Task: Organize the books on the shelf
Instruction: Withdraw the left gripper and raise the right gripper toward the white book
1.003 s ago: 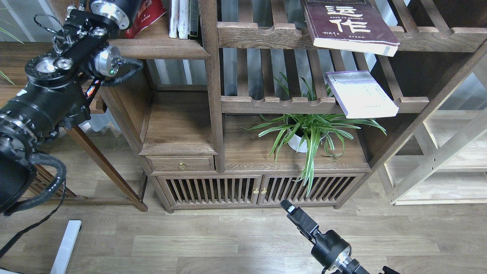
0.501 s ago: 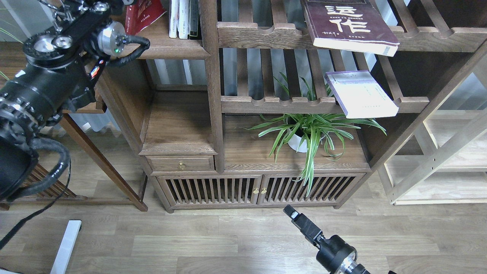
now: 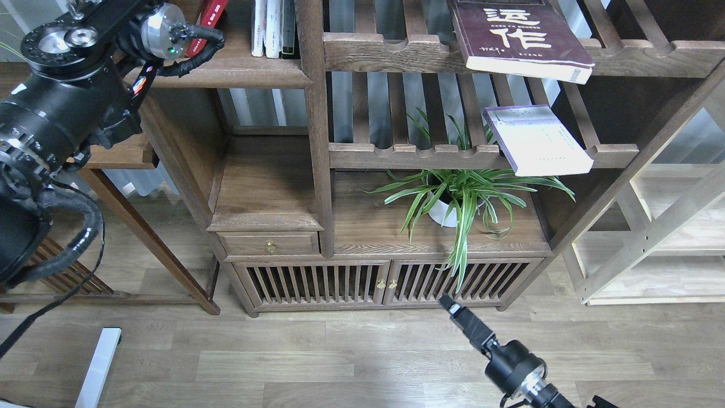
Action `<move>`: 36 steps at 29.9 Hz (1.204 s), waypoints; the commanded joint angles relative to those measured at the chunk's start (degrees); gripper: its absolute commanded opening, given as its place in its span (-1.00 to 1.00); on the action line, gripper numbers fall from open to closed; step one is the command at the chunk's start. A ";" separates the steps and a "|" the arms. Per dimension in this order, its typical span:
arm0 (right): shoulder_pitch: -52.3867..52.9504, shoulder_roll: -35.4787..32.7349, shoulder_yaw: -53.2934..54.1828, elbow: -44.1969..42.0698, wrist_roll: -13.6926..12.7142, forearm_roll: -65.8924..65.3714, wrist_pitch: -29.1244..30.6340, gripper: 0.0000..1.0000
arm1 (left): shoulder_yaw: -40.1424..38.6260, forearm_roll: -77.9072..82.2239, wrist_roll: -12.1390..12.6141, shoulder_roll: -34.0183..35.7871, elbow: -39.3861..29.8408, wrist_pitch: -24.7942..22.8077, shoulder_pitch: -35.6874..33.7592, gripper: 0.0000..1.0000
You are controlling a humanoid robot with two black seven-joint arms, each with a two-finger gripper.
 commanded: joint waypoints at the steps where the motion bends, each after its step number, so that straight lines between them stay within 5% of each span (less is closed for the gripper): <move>1: 0.39 0.29 2.30 0.00 -0.01 0.11 0.00 0.98 | 0.11 -2.48 -3.17 0.48 -2.49 -0.93 1.26 -0.01; 8: 0.92 0.20 9.32 0.44 -0.01 0.19 0.00 0.98 | -0.24 -4.42 -4.72 5.31 -10.48 -8.67 3.45 0.03; 15: 0.74 0.38 17.06 0.44 0.08 2.21 0.00 0.97 | -2.96 -6.97 -4.72 16.03 -30.07 -10.25 12.14 0.10; 24: 2.94 1.25 20.85 0.44 0.17 3.88 0.00 0.95 | -13.94 -7.06 -4.72 20.00 -46.26 -14.38 23.40 0.32; 30: 3.12 1.25 20.93 0.44 0.17 7.65 0.00 0.95 | -19.74 -7.15 -4.72 19.56 -52.59 -24.56 29.64 0.60; 33: 4.60 1.52 20.93 0.44 0.17 10.56 0.00 0.95 | -21.42 -7.50 -4.72 19.21 -53.92 -34.39 33.85 0.81; 36: 6.63 1.52 20.76 0.44 0.17 11.97 0.00 0.95 | -22.47 -7.50 -4.72 19.29 -54.01 -34.39 36.67 0.81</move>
